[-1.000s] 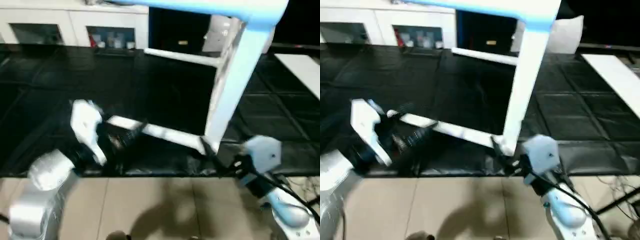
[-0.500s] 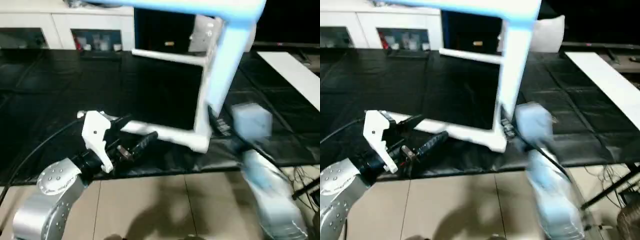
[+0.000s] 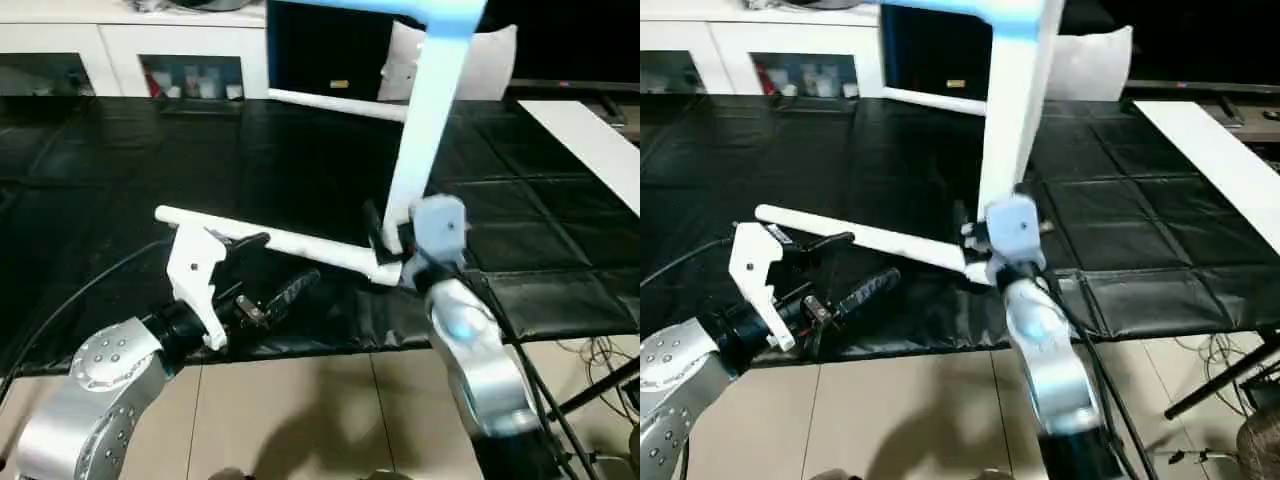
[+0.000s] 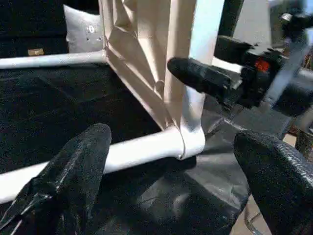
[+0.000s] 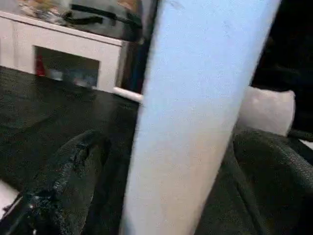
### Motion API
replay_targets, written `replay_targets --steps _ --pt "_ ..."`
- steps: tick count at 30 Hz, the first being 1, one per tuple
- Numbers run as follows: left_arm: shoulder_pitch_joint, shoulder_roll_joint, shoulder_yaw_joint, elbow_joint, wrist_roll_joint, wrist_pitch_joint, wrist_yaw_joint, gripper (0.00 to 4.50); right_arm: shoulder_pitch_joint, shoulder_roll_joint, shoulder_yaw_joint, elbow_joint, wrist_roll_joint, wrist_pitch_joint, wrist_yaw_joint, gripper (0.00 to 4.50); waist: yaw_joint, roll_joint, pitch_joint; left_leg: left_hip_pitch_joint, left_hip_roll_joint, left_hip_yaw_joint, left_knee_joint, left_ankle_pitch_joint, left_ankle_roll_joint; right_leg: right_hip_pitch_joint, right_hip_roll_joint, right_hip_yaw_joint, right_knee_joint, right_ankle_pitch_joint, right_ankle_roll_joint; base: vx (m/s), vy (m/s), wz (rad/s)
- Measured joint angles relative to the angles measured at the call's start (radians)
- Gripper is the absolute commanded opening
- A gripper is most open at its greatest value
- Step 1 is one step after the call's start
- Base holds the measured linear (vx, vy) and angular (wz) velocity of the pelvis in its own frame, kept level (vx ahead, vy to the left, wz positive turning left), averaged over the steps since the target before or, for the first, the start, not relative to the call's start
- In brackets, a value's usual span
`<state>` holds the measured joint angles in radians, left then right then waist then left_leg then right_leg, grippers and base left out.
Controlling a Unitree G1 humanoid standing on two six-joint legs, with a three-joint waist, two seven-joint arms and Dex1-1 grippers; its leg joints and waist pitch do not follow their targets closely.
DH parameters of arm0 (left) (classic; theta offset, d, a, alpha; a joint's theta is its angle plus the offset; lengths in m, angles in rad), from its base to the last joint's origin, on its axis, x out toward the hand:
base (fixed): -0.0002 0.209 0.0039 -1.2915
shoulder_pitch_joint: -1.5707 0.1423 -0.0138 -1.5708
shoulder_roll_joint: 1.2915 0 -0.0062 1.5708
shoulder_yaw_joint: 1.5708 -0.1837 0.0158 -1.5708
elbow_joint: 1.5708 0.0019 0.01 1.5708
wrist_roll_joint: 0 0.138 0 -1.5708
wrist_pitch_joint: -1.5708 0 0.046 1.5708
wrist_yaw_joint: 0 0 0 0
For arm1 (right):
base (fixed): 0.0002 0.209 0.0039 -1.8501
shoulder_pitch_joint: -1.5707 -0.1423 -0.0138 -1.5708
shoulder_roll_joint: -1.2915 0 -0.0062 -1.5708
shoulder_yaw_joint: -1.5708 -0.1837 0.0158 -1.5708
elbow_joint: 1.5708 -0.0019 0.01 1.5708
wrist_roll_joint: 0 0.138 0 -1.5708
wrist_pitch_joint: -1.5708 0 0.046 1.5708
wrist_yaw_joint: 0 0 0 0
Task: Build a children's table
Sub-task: Flip table
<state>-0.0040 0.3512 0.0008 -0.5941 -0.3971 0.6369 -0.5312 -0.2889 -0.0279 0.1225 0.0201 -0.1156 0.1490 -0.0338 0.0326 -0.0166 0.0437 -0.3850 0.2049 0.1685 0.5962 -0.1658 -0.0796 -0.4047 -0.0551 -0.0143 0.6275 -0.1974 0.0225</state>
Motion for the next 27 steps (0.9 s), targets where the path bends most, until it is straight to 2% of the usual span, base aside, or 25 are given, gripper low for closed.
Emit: replay_targets --steps 5,9,13,17,23,27 --pt "-0.002 0.009 -0.001 0.0 -0.001 0.014 0.0 4.46 -0.079 -0.017 -0.04 0.12 0.006 -0.008 -0.024 4.5 0.004 0.001 0.001 0.001 0.0 0.0 0.0 0.0 0.0 0.0 0.0 0.0 0.0 0.001 -0.001 0.0 0.0 0.0" --pt "-0.003 0.019 -0.001 0.0 -0.002 0.015 0.001 4.46 -0.093 -0.043 -0.069 0.149 0.026 -0.016 -0.014 4.5 0.012 0.001 0.001 0.0 -0.001 0.0 0.0 0.0 0.0 0.001 -0.001 0.0 0.001 0.001 -0.001 0.0 0.0 0.0" --pt "-0.003 0.019 -0.002 0.0 -0.003 0.015 0.004 4.46 -0.015 -0.098 -0.119 0.071 0.065 -0.015 0.045 4.5 0.026 0.001 0.001 0.0 -0.001 0.0 0.001 0.0 0.0 0.002 -0.001 0.0 0.001 0.001 0.0 0.0 0.0 0.0" --pt "-0.002 0.016 -0.01 0.001 -0.003 0.014 0.013 4.46 0.07 -0.159 -0.158 -0.018 0.125 0.0 0.126 4.5 0.026 0.001 0.001 0.0 -0.001 0.001 0.001 0.0 0.0 0.001 -0.001 0.0 0.001 0.001 0.0 0.0 0.0 0.0" --pt "-0.001 0.016 -0.015 0.001 -0.003 0.014 0.014 4.46 0.098 -0.22 -0.261 -0.057 0.165 0.037 0.142 4.5 0.021 0.001 0.001 0.001 -0.001 0.001 0.001 0.0 0.0 0.001 -0.001 0.0 0.001 0.001 0.0 0.0 0.0 0.0" --pt "-0.009 0.012 -0.027 0.003 -0.003 0.014 0.015 4.46 0.091 -0.22 -0.283 -0.054 0.191 0.051 0.142 4.5 0.012 0.001 0.001 0.001 -0.001 0.001 0.001 0.0 0.0 0.001 -0.001 0.0 0.001 0.001 0.0 0.0 0.0 0.0"
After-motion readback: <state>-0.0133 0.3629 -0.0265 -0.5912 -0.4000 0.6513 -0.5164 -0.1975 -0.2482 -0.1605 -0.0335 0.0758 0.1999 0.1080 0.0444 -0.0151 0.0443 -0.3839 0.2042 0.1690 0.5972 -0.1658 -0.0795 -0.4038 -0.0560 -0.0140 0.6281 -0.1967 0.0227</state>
